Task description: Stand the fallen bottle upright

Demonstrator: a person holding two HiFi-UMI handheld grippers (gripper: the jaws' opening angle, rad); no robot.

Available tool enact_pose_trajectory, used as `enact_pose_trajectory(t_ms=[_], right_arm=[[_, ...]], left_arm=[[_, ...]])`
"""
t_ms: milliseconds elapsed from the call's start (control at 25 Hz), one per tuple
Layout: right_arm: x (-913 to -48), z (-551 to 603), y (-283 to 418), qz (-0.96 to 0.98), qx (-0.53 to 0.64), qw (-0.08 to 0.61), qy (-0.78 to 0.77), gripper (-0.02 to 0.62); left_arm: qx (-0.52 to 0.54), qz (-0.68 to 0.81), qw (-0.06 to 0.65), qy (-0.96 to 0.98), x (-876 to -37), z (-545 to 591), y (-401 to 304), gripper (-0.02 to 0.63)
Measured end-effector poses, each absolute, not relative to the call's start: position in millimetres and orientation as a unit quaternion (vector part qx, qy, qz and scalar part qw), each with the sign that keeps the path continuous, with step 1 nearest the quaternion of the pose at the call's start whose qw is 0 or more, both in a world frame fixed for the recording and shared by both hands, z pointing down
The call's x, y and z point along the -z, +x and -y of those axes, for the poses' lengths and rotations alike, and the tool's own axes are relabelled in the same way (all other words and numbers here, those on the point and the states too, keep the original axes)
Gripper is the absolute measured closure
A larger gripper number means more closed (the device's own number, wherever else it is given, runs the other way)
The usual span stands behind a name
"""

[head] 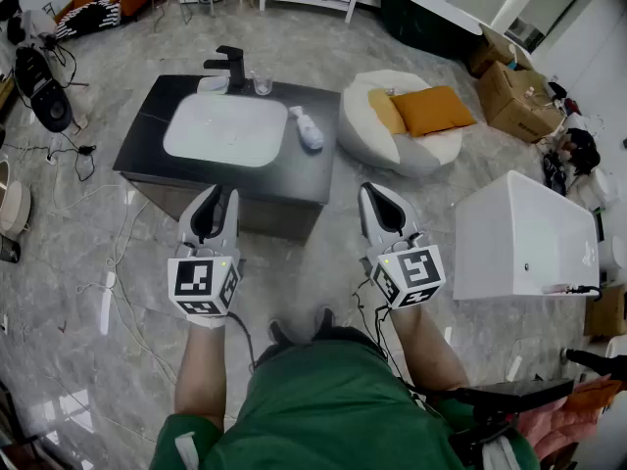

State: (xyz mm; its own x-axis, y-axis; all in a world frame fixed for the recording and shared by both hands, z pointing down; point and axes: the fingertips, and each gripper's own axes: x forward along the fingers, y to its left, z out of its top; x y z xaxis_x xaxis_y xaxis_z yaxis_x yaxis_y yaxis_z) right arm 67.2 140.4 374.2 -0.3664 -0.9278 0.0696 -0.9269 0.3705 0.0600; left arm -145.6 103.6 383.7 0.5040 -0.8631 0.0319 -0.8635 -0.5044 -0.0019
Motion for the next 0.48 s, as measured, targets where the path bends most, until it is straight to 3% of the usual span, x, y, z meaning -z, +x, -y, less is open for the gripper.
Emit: enact_pose_trajectory(t_ms=[480], right_arm=[[-356.3,-175.3,114.7,0.836,-0.009,0.004,0.548,0.592]], left_arm=[[-0.026,0.505,-0.018,0.862,-347.5,-148.3,-89.3,0.532]])
